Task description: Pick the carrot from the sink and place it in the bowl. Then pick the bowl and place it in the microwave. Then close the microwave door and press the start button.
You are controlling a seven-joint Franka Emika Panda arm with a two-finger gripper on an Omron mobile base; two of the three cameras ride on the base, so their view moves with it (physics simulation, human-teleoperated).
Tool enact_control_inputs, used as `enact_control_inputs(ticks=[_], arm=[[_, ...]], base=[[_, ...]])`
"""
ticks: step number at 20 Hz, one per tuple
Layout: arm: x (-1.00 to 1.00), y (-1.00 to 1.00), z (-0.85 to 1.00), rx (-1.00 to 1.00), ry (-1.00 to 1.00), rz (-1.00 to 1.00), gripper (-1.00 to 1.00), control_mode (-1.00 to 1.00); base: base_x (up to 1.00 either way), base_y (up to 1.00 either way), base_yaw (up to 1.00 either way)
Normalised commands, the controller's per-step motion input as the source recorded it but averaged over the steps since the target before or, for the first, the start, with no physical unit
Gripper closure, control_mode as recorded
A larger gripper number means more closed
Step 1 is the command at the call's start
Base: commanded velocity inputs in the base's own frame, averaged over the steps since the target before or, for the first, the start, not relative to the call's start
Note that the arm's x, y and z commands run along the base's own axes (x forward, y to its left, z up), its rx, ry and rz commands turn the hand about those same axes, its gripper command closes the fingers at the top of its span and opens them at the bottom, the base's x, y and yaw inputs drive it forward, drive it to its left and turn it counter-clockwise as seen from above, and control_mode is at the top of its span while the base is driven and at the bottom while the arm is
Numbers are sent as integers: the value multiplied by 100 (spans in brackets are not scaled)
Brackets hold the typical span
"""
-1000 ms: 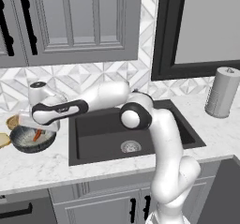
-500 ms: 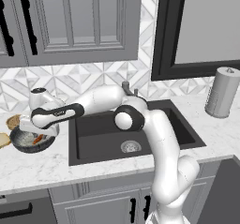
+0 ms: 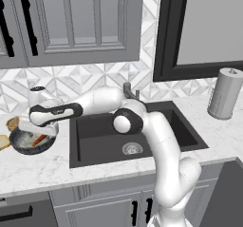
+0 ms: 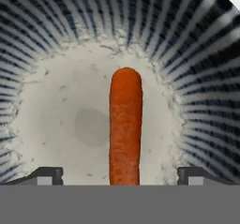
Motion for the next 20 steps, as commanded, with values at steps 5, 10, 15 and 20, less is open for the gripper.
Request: enact_control_inputs(ticks=[5,10,15,20], arm=[[-16,-19,28,0,0,0,-100,-100],[-6,-47,2,0,0,0,-100,-100],[0,-43,0,0,0,0,-100,-100],[7,0,-17,0,0,0,-100,-100]], base=[[0,0,0],[0,0,0],[0,0,0],[0,0,0]])
